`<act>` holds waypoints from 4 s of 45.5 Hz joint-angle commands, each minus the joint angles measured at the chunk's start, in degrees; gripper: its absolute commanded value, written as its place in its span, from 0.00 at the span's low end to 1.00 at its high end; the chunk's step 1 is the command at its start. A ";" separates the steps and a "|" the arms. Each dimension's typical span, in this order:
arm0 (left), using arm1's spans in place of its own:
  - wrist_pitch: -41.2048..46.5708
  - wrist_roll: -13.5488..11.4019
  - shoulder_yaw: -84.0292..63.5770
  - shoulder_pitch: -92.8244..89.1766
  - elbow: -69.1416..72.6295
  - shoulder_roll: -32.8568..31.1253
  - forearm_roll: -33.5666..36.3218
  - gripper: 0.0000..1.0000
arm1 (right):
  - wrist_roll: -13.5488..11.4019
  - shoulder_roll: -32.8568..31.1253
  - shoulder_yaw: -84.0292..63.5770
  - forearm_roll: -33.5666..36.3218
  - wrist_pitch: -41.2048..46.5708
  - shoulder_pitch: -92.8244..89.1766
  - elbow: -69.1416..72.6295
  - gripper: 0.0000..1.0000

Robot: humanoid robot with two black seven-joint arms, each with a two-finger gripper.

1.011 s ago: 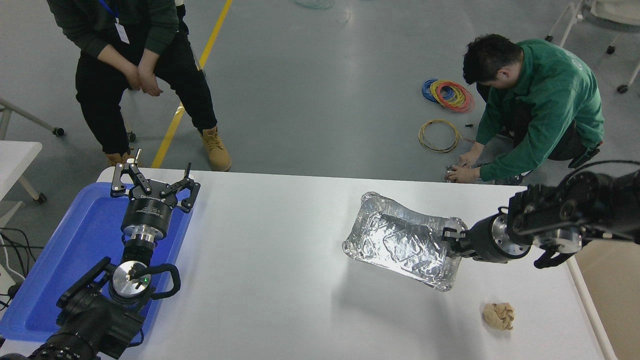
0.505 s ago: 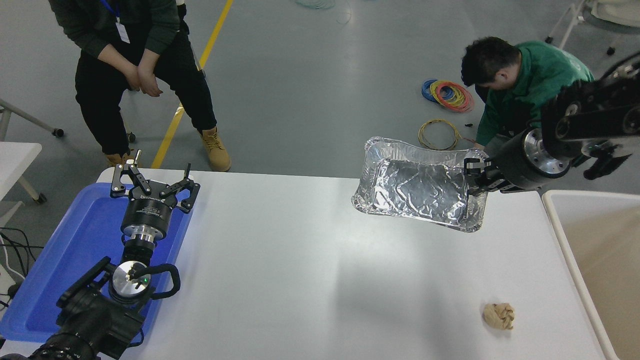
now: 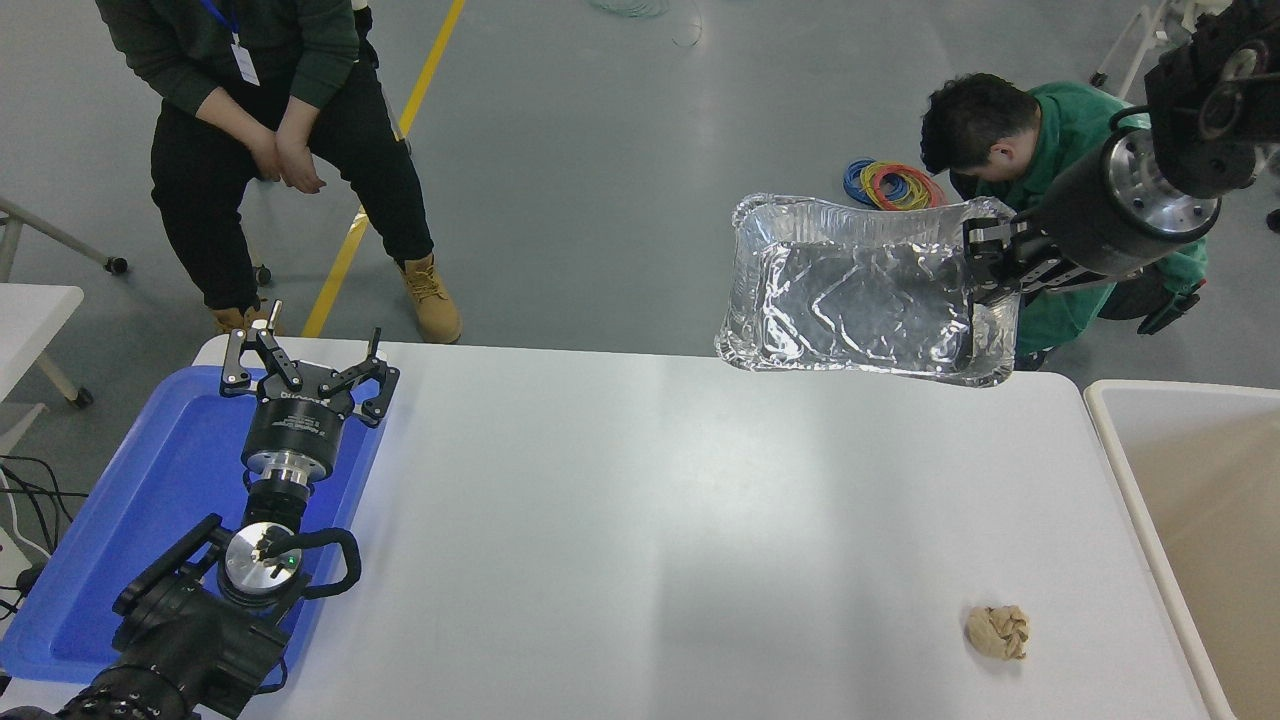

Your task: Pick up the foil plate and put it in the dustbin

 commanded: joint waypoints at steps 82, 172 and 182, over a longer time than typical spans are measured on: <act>0.01 -0.01 0.00 -0.07 0.00 0.01 0.00 1.00 | -5.01 -18.80 15.99 -1.53 -27.56 -91.35 -70.54 0.00; 0.01 0.08 0.00 -0.07 0.00 -0.07 0.00 1.00 | -5.72 -15.02 8.61 -3.11 -30.19 -43.73 -43.31 1.00; -0.08 0.08 0.00 -0.07 0.00 -0.07 0.00 1.00 | -5.72 -12.65 7.64 -3.11 -30.11 -31.60 -29.24 1.00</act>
